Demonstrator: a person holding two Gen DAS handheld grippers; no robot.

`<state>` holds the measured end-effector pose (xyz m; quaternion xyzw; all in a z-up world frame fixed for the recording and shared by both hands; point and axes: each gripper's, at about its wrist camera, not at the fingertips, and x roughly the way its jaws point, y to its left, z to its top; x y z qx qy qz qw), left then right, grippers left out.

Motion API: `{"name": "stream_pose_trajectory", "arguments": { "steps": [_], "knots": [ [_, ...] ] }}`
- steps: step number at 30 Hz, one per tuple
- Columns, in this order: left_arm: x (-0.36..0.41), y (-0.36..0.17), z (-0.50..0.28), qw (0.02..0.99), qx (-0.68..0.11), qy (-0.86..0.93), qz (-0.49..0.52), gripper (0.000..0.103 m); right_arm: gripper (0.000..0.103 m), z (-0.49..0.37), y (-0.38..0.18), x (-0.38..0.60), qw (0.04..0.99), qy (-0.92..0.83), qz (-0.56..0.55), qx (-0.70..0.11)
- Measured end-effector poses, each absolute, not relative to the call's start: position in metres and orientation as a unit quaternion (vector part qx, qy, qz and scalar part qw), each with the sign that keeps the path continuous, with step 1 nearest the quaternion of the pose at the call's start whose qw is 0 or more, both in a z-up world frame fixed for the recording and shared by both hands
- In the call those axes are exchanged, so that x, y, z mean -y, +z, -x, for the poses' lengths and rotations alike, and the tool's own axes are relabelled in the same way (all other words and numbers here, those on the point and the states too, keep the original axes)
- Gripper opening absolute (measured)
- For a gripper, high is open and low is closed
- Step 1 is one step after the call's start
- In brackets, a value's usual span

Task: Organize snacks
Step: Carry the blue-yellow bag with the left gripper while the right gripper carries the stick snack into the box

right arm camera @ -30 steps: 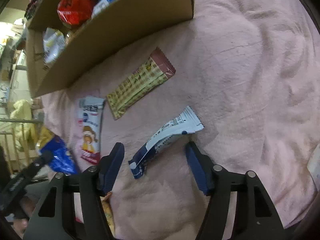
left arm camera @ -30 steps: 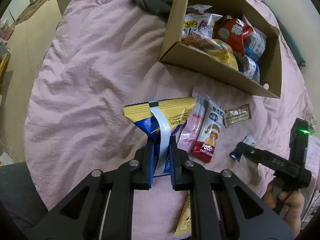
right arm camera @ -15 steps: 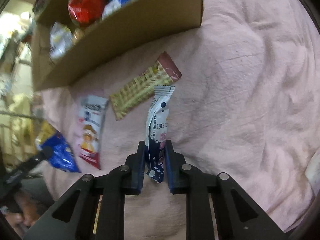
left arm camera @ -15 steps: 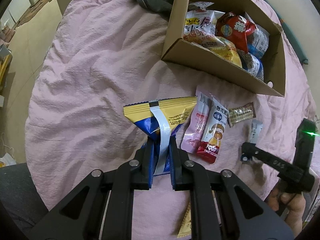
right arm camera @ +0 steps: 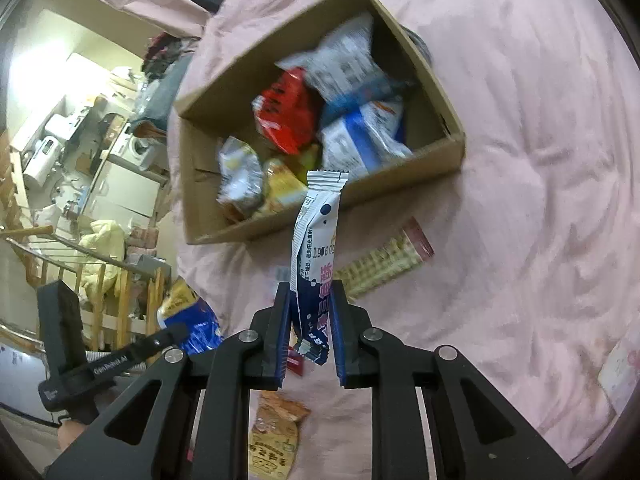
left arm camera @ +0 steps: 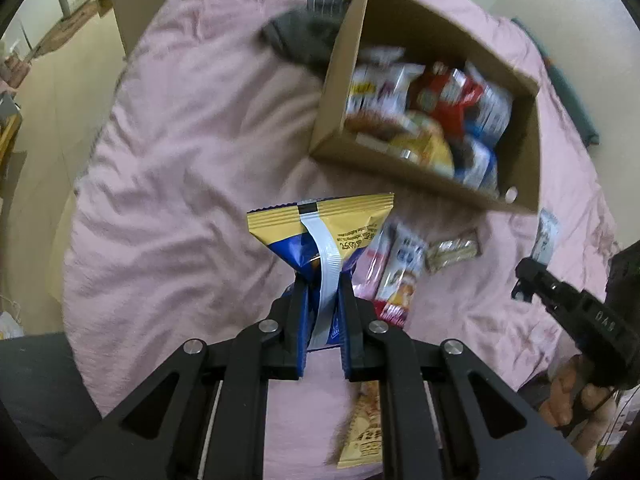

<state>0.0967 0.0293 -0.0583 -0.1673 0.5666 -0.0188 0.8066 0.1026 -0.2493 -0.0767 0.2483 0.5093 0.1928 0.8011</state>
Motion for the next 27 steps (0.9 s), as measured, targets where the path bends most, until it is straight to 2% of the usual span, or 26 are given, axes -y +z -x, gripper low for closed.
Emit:
{"name": "stream_pose_trajectory", "arguments": {
  "steps": [13,21,27],
  "knots": [
    [-0.01,0.03,-0.157,0.863,-0.487,-0.028,0.129,0.01,0.019,-0.138,0.005,0.235,0.851,0.239,-0.209,-0.418],
    [0.028,0.042,-0.204,0.887,-0.454,-0.015,0.086,0.01,0.019,-0.188,0.003,0.238,0.87,0.214,-0.149,-0.419],
    [0.05,0.031,-0.228,0.887,-0.456,-0.017,0.069,0.01,0.019,-0.21,-0.014,0.247,0.858,0.203,-0.167,-0.441]
  ]
}}
